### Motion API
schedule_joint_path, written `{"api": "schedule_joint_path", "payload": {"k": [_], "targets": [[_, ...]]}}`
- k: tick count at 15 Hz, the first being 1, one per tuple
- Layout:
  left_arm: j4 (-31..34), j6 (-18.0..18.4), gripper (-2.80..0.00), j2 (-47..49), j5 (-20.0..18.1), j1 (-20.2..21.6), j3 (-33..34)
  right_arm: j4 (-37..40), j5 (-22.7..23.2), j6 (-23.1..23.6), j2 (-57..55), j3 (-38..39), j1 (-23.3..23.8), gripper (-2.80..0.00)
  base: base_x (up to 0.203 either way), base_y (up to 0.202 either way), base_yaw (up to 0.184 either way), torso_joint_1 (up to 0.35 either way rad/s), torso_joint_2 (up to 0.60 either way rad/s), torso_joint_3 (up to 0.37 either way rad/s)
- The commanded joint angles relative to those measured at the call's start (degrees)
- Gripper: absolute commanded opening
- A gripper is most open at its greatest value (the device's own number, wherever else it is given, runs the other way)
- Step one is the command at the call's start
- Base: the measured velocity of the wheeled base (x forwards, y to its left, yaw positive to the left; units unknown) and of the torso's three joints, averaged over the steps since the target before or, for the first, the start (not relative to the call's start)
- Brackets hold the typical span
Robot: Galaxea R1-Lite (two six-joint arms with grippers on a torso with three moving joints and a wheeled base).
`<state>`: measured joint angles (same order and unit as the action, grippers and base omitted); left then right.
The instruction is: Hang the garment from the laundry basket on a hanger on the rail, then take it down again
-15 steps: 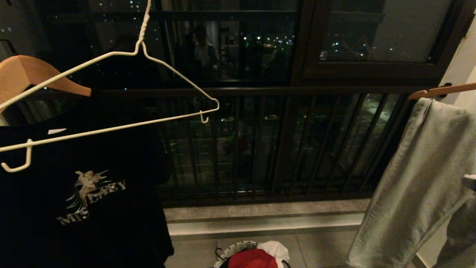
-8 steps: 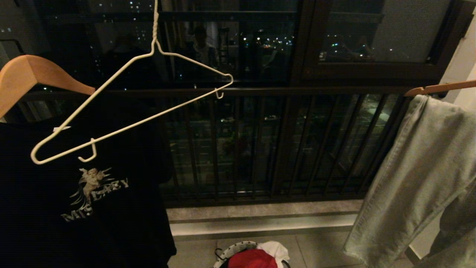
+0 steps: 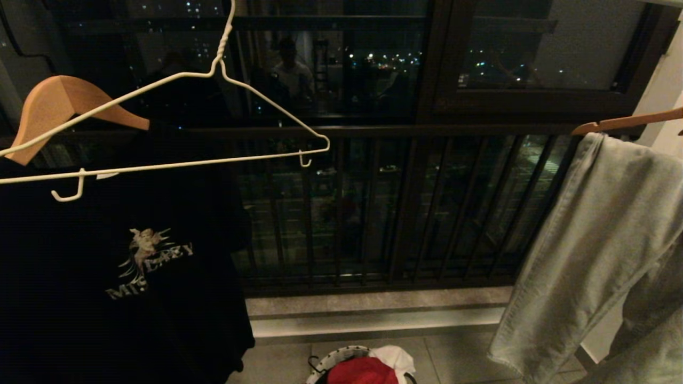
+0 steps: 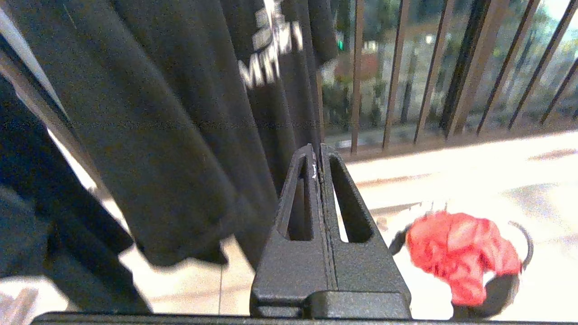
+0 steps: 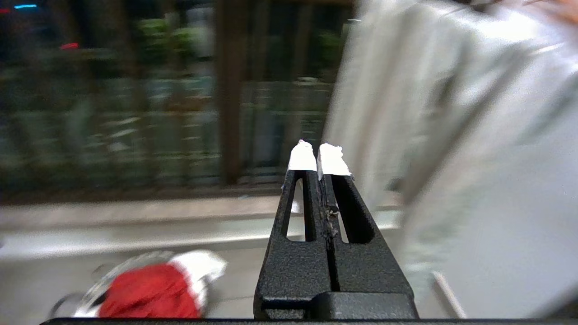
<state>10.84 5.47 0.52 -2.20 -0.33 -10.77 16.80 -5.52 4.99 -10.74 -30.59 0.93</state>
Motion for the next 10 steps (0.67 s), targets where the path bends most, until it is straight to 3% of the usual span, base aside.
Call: {"api": "schedule_joint_path", "payload": {"k": [1, 5, 10], "targets": [[-0.6, 0.1, -2.8, -0.6, 0.0, 0.0, 2.7, -1.5, 2.5, 0.0, 5.5, 6.2, 0.0, -2.8, 0.0, 0.0, 0.0, 0.0, 0.0, 0.0], [-9.6, 1.7, -2.8, -0.6, -0.4, 0.0, 10.6, -5.5, 6.3, -0.1, 10.8, 17.4, 0.0, -2.8, 0.0, 0.0, 0.0, 0.0, 0.0, 0.0], [-9.5, 1.2, -2.8, -0.6, -0.3, 0.0, 10.5, -18.1, 8.5, -0.1, 10.8, 30.6, 0.0, -2.8, 0.0, 0.0, 0.0, 0.0, 0.0, 0.0]]}}
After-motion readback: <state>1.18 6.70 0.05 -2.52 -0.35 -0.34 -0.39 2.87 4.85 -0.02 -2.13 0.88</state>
